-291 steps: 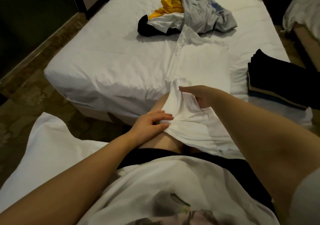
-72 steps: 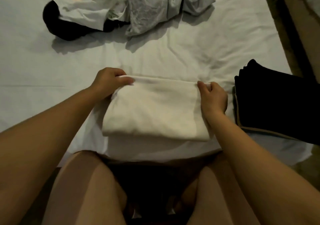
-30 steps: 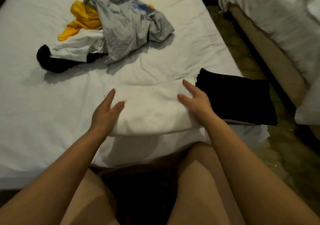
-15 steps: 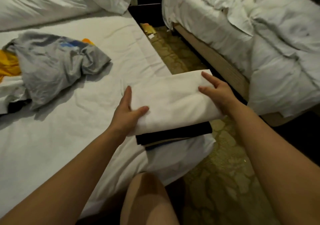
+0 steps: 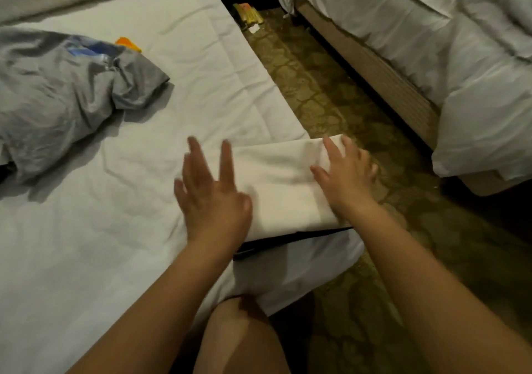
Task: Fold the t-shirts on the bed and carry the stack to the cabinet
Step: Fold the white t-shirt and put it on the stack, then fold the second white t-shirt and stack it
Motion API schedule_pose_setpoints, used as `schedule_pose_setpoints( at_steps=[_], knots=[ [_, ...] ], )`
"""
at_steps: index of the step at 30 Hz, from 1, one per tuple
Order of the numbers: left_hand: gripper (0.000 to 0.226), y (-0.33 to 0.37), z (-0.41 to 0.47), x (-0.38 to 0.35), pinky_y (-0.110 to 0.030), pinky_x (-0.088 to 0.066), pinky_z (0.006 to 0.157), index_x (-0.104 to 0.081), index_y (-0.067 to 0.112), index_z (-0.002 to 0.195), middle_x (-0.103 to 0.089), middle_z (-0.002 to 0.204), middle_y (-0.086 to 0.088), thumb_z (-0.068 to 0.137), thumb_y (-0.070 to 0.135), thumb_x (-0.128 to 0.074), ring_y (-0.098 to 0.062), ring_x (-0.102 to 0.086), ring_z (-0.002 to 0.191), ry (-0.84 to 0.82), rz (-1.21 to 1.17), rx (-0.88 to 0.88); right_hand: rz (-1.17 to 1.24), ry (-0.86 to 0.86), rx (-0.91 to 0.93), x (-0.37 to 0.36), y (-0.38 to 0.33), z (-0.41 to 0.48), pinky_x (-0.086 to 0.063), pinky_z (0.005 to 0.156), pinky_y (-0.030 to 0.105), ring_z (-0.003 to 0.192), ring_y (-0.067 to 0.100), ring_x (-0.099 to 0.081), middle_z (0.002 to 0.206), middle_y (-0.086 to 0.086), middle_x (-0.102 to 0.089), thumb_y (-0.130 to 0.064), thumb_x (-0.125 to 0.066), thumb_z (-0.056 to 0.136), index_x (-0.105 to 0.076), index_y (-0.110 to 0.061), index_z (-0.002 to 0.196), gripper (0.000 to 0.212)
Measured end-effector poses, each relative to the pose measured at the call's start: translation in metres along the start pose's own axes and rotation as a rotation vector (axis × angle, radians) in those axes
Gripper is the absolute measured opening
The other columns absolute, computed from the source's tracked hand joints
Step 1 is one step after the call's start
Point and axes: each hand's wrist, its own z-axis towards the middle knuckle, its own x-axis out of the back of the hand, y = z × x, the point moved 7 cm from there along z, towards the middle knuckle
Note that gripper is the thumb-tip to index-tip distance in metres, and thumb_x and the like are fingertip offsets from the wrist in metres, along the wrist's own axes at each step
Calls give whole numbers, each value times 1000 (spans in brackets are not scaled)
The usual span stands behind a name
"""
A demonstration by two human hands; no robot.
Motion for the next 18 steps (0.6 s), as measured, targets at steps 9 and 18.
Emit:
schedule_pose_setpoints(
  at_steps=[9,18],
  knots=[
    [68,-16,9,-76,-50,-13,111,-35,28,142,-31,151,-8,82,47,-10,-27,-24,141,-174,135,-84,-150,-143,205,-77,-25,-16,9,109,55,143,18,16,155,-14,21,-72,8,72,29,-51,132,67],
    [55,-14,3,-26,-48,-4,114,0,32,148,-1,158,1,98,44,-20,-18,-2,145,-204,170,-94,-152,-108,158,-17,-57,-26,4,112,55,144,20,-10,156,-8,-17,-56,-24,95,-18,-39,146,54]
  ],
)
